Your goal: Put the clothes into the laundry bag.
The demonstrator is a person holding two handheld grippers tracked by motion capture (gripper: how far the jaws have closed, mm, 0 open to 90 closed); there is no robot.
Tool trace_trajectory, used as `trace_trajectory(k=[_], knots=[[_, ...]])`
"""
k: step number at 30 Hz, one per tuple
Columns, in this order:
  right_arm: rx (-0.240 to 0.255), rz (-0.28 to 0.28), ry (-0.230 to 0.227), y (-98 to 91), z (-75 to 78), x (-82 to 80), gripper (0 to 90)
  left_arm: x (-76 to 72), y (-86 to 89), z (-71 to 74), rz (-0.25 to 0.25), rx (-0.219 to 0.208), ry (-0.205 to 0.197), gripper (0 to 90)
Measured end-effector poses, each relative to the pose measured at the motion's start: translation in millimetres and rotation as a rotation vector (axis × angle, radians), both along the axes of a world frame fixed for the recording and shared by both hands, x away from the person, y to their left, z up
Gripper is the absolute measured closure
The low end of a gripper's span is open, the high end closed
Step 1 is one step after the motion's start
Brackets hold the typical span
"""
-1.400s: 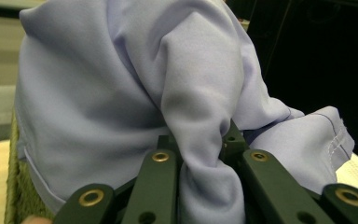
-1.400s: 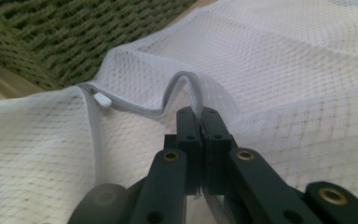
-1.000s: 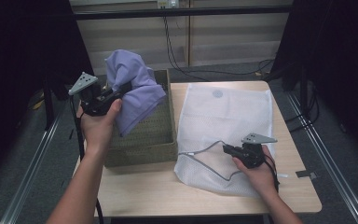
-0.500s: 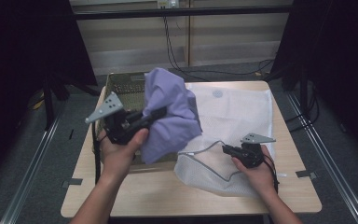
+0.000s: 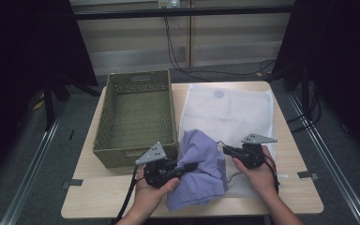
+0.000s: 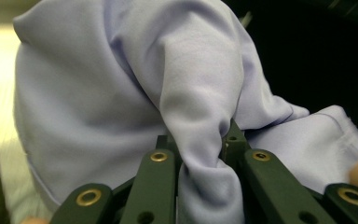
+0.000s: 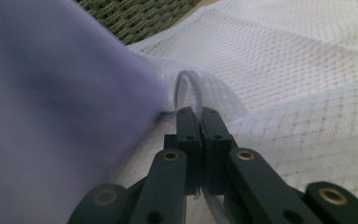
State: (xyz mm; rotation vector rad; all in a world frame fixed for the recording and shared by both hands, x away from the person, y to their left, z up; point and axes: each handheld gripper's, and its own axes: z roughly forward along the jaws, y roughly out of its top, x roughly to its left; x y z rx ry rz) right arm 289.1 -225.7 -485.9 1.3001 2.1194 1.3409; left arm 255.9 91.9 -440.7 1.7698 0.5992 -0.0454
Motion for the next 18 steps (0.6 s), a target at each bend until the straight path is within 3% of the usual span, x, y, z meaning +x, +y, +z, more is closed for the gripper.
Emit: trace_trajectory(k=[3, 5, 7, 10, 12, 14, 18], knots=[[-0.002, 0.013, 0.003, -0.8, 3.1, -2.2, 87.8, 6.0, -6.2, -22.4, 0.005, 0.094, 0.015, 77.1], [-0.013, 0.023, -0.004, -1.7, 5.2, -3.5, 87.6, 8.7, -8.6, -28.3, 0.002, 0.119, 0.030, 70.3], [0.000, 0.033, -0.011, -3.9, 6.3, -4.4, 86.8, 7.5, -10.0, -27.0, 0.031, 0.129, -0.014, 55.9], [0.026, 0.038, -0.006, -7.5, 7.0, -4.8, 85.7, 4.7, -10.5, -13.7, 0.075, 0.117, -0.070, 27.6], [0.039, 0.046, -0.006, -8.9, 7.6, -4.9, 85.9, 5.2, -9.7, -7.0, 0.108, 0.115, -0.103, 19.0], [0.037, 0.050, -0.008, -8.4, 8.5, -5.3, 86.1, 9.7, -12.5, -8.5, 0.109, 0.135, -0.080, 15.5], [0.037, 0.072, 0.011, -3.0, 9.1, -6.3, 86.6, 17.6, -30.3, -32.9, 0.047, 0.260, -0.004, 19.5]])
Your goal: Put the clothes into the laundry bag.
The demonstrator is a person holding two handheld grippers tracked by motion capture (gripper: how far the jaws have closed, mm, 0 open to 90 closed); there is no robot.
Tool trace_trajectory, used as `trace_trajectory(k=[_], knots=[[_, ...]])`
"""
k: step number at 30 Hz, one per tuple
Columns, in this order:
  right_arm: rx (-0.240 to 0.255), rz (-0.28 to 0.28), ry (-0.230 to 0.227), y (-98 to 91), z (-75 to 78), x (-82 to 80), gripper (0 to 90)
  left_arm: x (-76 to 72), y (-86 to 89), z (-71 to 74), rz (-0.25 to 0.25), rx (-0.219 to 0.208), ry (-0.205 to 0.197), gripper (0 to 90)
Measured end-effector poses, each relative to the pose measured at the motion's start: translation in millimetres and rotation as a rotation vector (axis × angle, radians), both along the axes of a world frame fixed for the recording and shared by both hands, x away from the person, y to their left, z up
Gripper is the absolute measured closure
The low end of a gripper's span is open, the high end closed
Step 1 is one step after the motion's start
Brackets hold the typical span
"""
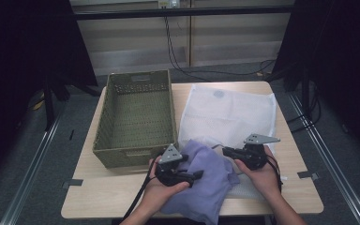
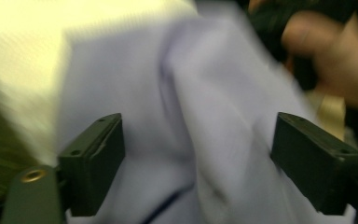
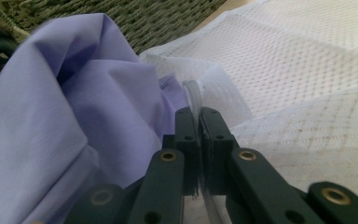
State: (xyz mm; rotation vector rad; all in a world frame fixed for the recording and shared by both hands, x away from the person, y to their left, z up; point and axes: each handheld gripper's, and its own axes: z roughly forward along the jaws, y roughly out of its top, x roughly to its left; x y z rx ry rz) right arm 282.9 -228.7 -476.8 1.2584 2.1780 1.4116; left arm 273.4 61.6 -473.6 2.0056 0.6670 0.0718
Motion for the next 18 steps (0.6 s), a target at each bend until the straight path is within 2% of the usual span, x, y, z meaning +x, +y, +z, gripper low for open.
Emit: trace_trajectory(k=[2, 3, 4, 5, 6, 7, 8, 11, 12, 13, 14, 15, 18], knots=[[-0.004, 0.007, -0.002, 3.8, 0.7, -0.6, 86.7, 1.7, -9.2, -10.0, 0.002, 0.072, 0.030, 28.7], [-0.007, 0.010, -0.007, 5.7, 1.2, -1.0, 86.7, 2.0, -10.7, -12.6, -0.012, 0.096, 0.030, 39.2], [-0.010, 0.013, -0.012, 7.3, 1.7, -1.3, 86.7, 1.8, -11.8, -13.8, -0.024, 0.102, 0.029, 59.9], [-0.010, 0.017, -0.016, 8.8, 2.2, -1.6, 86.7, 1.4, -12.6, -13.6, -0.028, 0.109, 0.025, 74.1], [-0.009, 0.021, -0.022, 9.9, 2.6, -1.7, 86.7, 0.7, -12.9, -11.6, -0.030, 0.114, 0.023, 81.2], [-0.009, 0.021, -0.027, 10.8, 3.2, -2.1, 86.7, -1.0, -13.0, -8.1, -0.039, 0.112, 0.008, 82.2], [-0.010, 0.022, -0.038, 11.6, 3.6, -2.1, 86.7, -4.1, -13.5, -3.8, -0.050, 0.088, -0.012, 82.7], [-0.002, 0.024, -0.051, 13.7, 6.2, -2.4, 86.8, -11.2, -15.6, 13.5, -0.169, 0.010, -0.066, 83.0], [0.003, 0.027, -0.053, 14.2, 7.3, -2.5, 86.8, -13.8, -18.6, 18.6, -0.205, -0.016, -0.074, 83.0], [0.015, 0.028, -0.055, 15.4, 8.7, -2.5, 86.7, -14.6, -21.9, 22.8, -0.242, -0.025, -0.073, 83.0], [0.022, 0.032, -0.063, 16.6, 10.2, -2.4, 86.7, -13.8, -26.2, 24.9, -0.260, -0.030, -0.060, 82.9], [0.029, 0.034, -0.067, 17.8, 12.1, -2.9, 86.8, -10.6, -32.2, 24.7, -0.269, -0.014, -0.040, 82.8], [0.037, 0.037, -0.087, 21.4, 17.7, -5.8, 87.0, 2.6, -41.7, 13.1, -0.277, 0.018, 0.033, 82.6]])
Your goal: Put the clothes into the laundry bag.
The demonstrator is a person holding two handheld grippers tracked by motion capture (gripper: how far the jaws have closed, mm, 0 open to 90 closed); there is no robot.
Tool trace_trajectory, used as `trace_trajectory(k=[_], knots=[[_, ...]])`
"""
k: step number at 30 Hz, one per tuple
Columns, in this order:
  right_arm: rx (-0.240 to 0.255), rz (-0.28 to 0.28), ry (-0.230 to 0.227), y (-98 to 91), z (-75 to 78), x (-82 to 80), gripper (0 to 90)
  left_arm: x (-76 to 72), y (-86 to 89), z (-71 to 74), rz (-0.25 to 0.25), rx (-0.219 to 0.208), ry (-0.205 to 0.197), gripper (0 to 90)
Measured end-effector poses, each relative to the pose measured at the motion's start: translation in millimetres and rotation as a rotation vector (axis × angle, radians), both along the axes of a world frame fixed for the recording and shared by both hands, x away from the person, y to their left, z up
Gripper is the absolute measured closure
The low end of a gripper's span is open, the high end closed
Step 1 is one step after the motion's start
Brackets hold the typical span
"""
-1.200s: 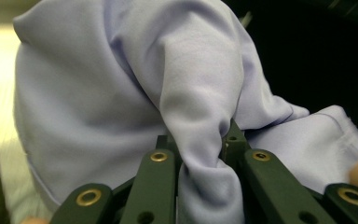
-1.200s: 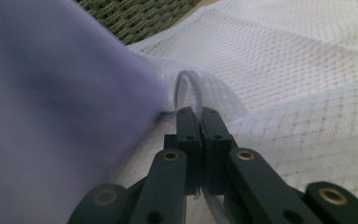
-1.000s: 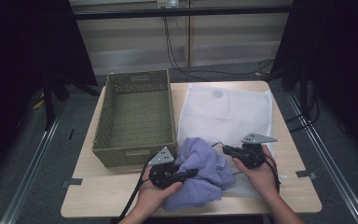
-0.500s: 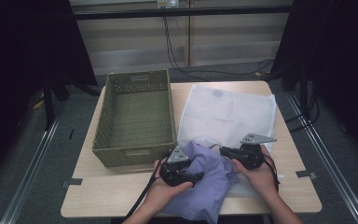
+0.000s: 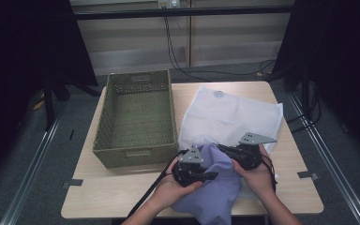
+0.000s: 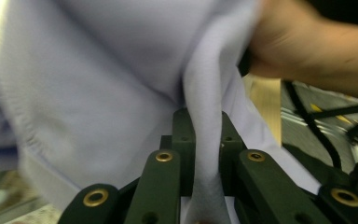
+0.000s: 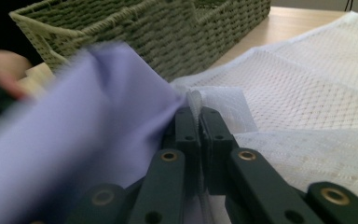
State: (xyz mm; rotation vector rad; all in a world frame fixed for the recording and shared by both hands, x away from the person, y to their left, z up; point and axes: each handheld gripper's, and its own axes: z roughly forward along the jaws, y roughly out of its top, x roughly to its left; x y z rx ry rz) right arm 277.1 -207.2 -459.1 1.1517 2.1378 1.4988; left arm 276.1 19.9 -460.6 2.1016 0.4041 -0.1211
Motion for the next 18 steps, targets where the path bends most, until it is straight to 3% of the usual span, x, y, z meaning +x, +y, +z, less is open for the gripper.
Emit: trace_trajectory(k=[3, 5, 7, 9, 12, 14, 16, 18], knots=[[0.018, 0.000, -0.024, 0.2, 6.5, -4.9, 86.9, 14.6, -1.8, -18.2, 0.039, 0.034, 0.084, 82.5], [0.035, 0.025, -0.035, -0.1, 10.5, -7.4, 86.8, 21.1, 0.9, -25.6, 0.109, 0.056, 0.132, 82.5], [0.042, 0.058, -0.048, 1.6, 14.3, -11.3, 86.7, 24.8, 4.0, -28.0, 0.166, 0.038, 0.174, 82.4], [0.041, 0.081, -0.060, 4.3, 16.9, -15.0, 86.7, 24.6, 5.3, -24.0, 0.175, 0.023, 0.152, 82.4], [0.040, 0.096, -0.084, 8.8, 21.6, -20.7, 86.8, 16.7, 3.4, -9.7, 0.086, -0.065, 0.101, 82.5], [0.043, 0.086, -0.093, 9.6, 24.4, -22.0, 86.8, 9.8, -1.5, -1.1, 0.055, -0.069, 0.055, 82.3], [0.051, 0.069, -0.092, 8.3, 24.7, -21.2, 86.8, 9.3, -4.0, 0.8, 0.115, -0.052, 0.040, 81.8], [0.054, 0.061, -0.082, 6.6, 23.2, -20.1, 86.9, 15.8, -0.4, -2.6, 0.219, -0.066, 0.081, 81.7]])
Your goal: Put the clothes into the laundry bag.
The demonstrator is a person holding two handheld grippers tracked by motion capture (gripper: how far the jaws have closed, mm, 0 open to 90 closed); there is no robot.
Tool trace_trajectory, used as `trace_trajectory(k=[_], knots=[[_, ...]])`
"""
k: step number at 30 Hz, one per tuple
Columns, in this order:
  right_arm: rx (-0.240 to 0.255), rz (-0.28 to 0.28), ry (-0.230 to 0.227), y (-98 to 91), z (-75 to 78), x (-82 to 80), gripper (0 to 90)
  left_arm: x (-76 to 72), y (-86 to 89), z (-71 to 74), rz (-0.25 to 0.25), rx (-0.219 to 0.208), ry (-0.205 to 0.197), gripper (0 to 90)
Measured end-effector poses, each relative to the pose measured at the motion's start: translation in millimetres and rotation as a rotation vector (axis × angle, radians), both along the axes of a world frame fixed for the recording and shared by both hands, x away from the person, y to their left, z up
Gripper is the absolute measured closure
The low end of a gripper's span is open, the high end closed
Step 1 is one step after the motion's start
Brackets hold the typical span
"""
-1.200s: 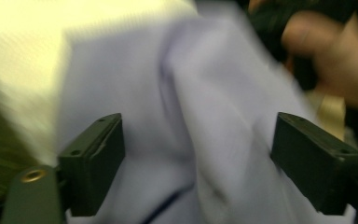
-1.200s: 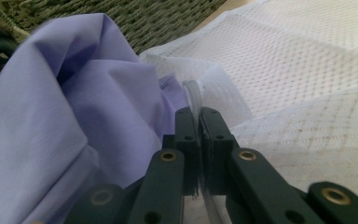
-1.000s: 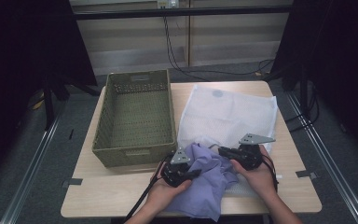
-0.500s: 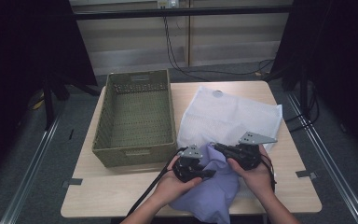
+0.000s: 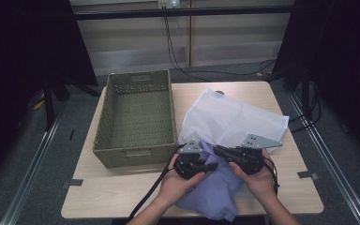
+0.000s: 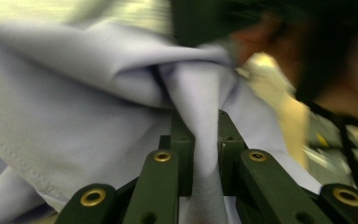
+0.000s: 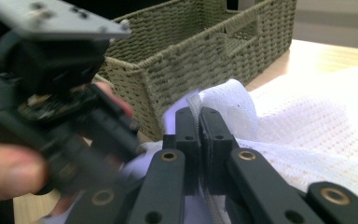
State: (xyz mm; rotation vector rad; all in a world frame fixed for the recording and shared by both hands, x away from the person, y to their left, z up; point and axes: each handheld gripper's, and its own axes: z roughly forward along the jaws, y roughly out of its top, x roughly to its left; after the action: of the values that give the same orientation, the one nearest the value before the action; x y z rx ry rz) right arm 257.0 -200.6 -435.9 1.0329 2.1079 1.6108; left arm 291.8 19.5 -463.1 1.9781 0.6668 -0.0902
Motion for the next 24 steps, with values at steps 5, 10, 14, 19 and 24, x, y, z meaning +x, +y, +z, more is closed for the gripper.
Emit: trace_trajectory(k=[5, 10, 14, 19, 24], knots=[[-0.013, 0.010, 0.024, -0.2, -4.9, -1.9, 87.1, 4.2, 7.8, -10.4, 0.178, -0.035, -0.017, 80.3], [-0.046, 0.018, 0.057, -0.4, -11.6, 0.2, 87.2, -7.2, 0.1, -20.5, 0.117, 0.026, -0.068, 50.1], [-0.067, 0.002, 0.068, -4.6, -14.3, -0.5, 87.3, -10.8, 21.7, -1.0, 0.204, -0.030, -0.136, 32.2], [-0.048, -0.018, 0.076, -6.8, -14.9, 1.9, 87.3, -1.5, 28.1, -12.2, 0.228, -0.012, -0.063, 19.7], [-0.066, -0.004, 0.072, 0.1, -15.4, 2.7, 87.3, -0.7, 7.9, -31.7, 0.244, 0.115, -0.111, 12.8]])
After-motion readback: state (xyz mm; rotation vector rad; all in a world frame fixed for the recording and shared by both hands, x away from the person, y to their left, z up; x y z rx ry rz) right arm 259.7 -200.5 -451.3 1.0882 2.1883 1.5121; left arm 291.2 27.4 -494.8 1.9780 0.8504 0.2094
